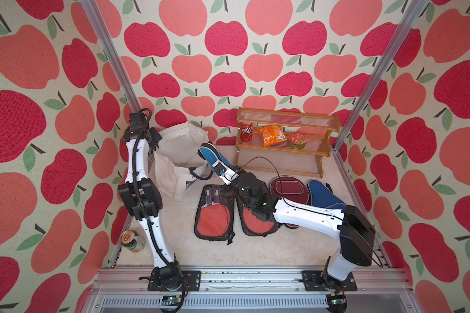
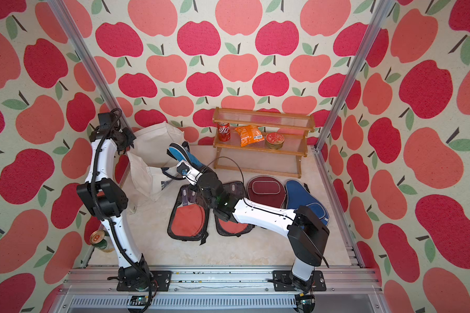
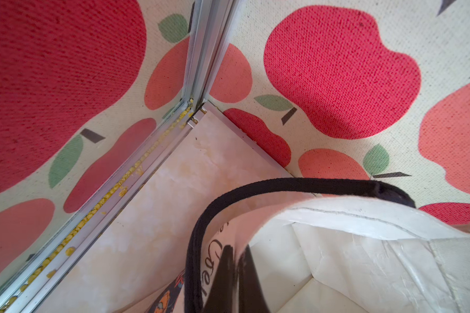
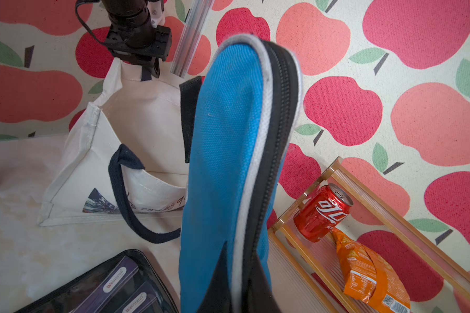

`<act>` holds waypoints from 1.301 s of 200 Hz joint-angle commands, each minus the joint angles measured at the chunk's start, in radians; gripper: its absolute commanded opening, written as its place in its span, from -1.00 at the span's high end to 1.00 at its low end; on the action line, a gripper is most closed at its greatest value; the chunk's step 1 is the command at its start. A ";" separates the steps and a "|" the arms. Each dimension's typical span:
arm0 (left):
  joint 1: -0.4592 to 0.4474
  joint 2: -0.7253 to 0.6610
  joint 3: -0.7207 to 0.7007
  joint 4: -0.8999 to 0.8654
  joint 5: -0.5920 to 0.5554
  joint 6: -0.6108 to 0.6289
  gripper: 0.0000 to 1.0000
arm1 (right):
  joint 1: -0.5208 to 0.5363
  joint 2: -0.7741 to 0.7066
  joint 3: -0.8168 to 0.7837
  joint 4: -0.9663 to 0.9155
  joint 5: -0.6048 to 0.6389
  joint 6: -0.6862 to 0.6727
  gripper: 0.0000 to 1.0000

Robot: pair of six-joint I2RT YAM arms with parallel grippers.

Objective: Remove the ping pong set from the canvas bag
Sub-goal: Place the ping pong set at the center of the board.

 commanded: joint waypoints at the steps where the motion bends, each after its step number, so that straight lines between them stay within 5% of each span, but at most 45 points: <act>1: 0.003 0.022 0.050 -0.058 0.014 -0.002 1.00 | 0.031 -0.032 -0.020 0.186 0.054 -0.148 1.00; 113: 0.010 0.077 0.150 -0.145 0.047 -0.003 1.00 | 0.188 0.210 -0.051 0.305 0.016 -0.608 1.00; 260: 0.022 0.059 0.229 -0.178 0.095 -0.019 1.00 | 0.101 0.454 0.182 0.258 -0.104 -0.925 1.00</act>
